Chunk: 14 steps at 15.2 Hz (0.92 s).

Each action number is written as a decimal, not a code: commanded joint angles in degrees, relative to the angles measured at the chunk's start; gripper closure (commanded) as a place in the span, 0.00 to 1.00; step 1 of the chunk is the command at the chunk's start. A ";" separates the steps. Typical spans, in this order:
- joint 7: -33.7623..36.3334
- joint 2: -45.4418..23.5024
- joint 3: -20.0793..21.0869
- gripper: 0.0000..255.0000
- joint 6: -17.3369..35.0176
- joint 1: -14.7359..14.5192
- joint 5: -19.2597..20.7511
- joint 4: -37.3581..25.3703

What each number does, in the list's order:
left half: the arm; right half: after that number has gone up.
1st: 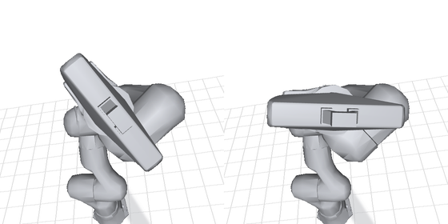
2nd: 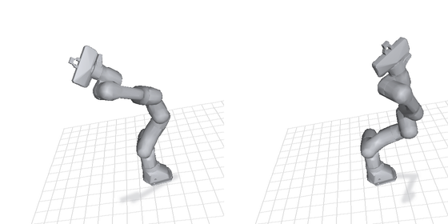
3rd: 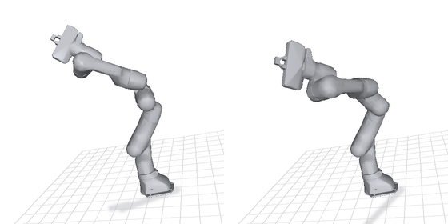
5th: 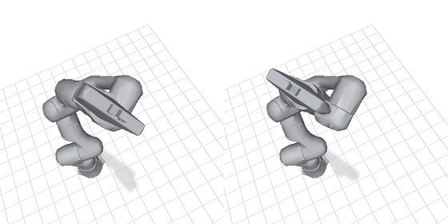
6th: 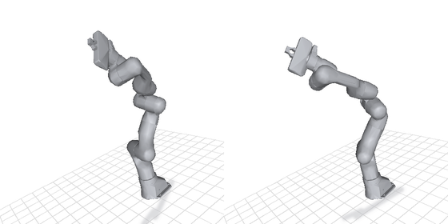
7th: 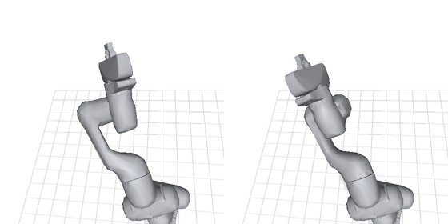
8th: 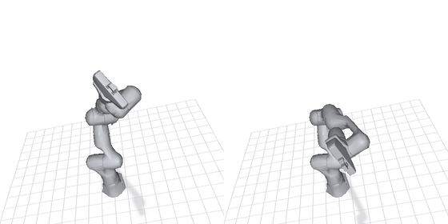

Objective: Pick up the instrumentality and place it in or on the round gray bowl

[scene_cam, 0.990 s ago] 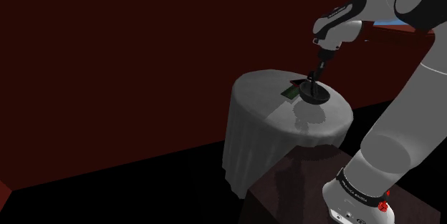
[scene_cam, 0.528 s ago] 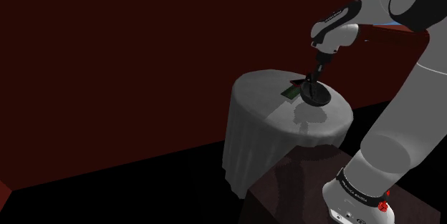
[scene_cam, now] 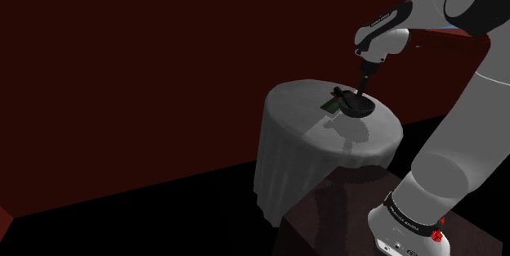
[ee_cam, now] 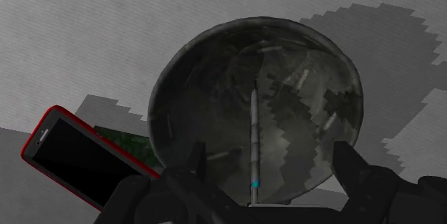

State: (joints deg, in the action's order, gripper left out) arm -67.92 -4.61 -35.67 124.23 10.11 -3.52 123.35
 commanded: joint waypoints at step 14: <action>1.48 3.02 -0.18 0.00 -7.11 -0.24 2.24 -4.65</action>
